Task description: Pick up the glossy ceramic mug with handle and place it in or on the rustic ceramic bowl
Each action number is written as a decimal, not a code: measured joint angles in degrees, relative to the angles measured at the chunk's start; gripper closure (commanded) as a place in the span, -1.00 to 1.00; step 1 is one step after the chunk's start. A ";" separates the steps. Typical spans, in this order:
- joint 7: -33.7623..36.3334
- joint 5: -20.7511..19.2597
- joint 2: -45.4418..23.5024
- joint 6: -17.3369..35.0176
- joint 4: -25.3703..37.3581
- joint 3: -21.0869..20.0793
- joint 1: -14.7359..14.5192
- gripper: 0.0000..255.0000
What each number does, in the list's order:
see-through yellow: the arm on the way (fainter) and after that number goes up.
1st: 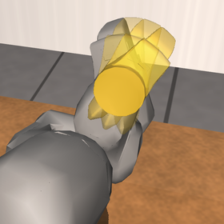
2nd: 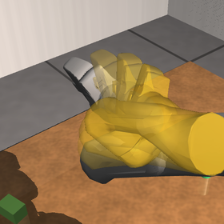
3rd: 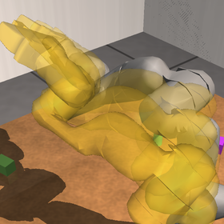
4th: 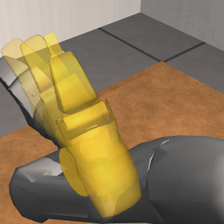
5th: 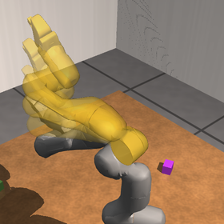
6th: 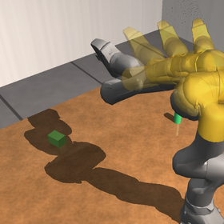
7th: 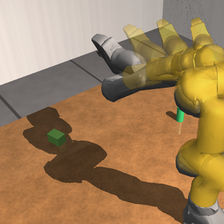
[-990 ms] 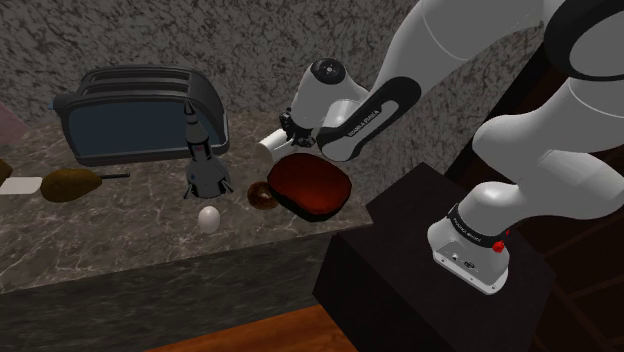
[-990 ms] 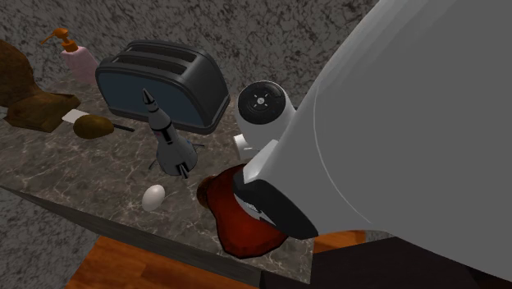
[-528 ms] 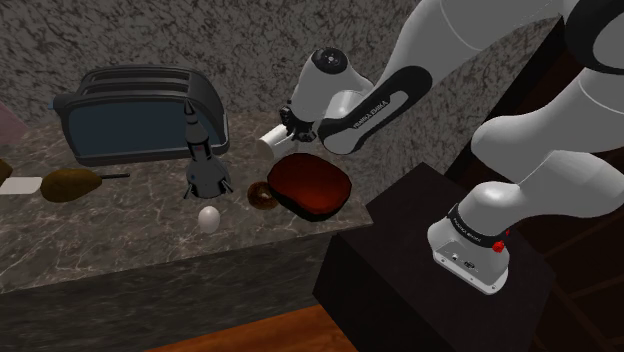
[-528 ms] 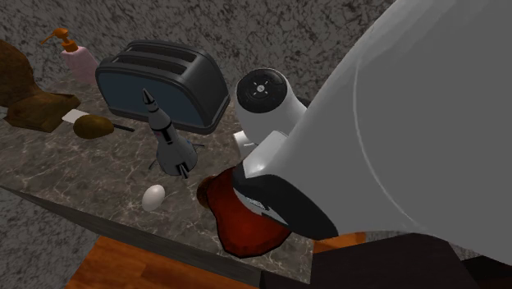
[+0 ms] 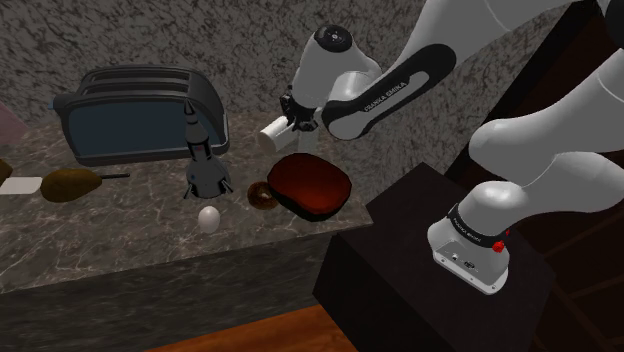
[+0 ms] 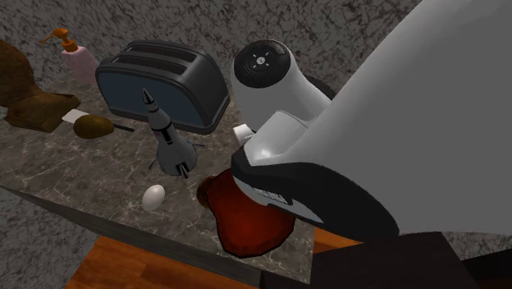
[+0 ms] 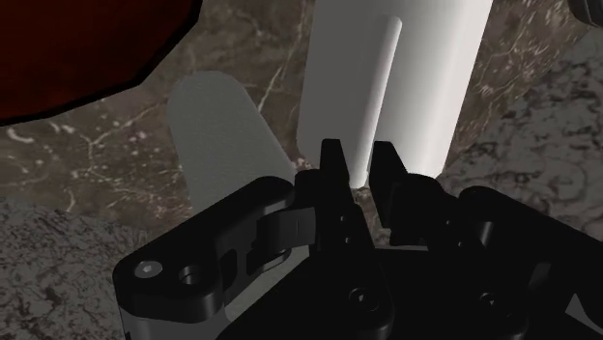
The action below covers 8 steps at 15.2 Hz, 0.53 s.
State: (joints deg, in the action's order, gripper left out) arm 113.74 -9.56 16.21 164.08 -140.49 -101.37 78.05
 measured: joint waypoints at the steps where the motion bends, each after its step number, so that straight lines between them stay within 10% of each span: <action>1: 0.01 -0.48 -0.51 -1.00 0.44 1.83 -1.65 1.00; 8: -0.98 -1.28 -2.22 -6.51 1.50 19.22 -18.70 1.00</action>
State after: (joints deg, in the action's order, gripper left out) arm 112.76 -10.84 13.99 157.57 -138.99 -82.16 59.35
